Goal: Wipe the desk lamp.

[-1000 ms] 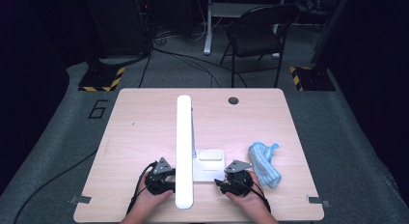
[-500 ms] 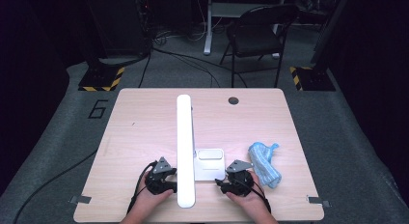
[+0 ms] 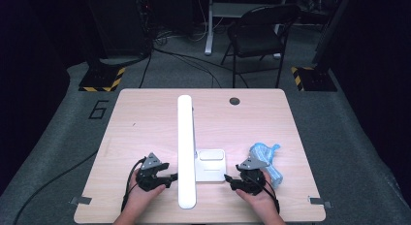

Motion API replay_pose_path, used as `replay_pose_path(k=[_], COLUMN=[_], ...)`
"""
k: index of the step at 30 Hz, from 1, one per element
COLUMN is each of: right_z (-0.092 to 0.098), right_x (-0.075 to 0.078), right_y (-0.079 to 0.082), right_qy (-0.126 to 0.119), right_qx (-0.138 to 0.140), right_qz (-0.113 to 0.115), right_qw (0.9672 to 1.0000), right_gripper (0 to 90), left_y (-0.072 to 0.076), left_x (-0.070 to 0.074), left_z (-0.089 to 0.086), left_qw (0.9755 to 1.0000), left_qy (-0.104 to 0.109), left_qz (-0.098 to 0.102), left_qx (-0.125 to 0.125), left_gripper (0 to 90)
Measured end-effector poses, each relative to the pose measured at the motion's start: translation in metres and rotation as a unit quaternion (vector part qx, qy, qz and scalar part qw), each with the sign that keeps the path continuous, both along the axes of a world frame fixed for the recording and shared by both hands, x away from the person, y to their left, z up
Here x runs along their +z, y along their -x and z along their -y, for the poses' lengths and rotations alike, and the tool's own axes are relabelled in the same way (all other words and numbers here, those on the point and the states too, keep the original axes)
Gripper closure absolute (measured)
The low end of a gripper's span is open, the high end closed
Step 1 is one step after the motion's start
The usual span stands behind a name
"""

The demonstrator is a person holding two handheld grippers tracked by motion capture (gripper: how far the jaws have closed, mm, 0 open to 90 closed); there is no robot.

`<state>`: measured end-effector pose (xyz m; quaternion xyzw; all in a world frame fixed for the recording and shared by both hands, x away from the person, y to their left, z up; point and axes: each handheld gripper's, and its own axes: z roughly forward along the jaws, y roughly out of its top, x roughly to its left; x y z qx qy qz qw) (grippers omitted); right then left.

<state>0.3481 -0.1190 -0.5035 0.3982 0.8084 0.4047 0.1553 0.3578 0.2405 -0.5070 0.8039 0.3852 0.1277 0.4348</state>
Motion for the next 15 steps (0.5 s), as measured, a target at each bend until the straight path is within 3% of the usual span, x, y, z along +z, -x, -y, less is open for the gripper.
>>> replay_pose_path(k=[6,13,15], right_z=[0.005,0.005,0.004], right_x=[-0.001,-0.005,-0.005], right_y=[-0.001,-0.001,0.0], right_qy=[-0.003,0.011,0.005], right_qx=[-0.009,0.002,-0.009], right_qz=[-0.002,0.001,0.0], right_qw=[1.0,0.9999,0.9999], right_gripper=[37.7,37.7,37.8], left_y=[-0.003,-0.007,-0.007], left_x=[0.003,0.0,0.0], left_z=[-0.012,-0.017,-0.019], left_qw=[0.9999,0.9996,0.9994], left_qy=[0.005,0.01,0.01], left_qz=[0.001,-0.003,-0.004], left_qx=[0.013,0.027,0.032], left_gripper=[35.9,35.8,35.8])
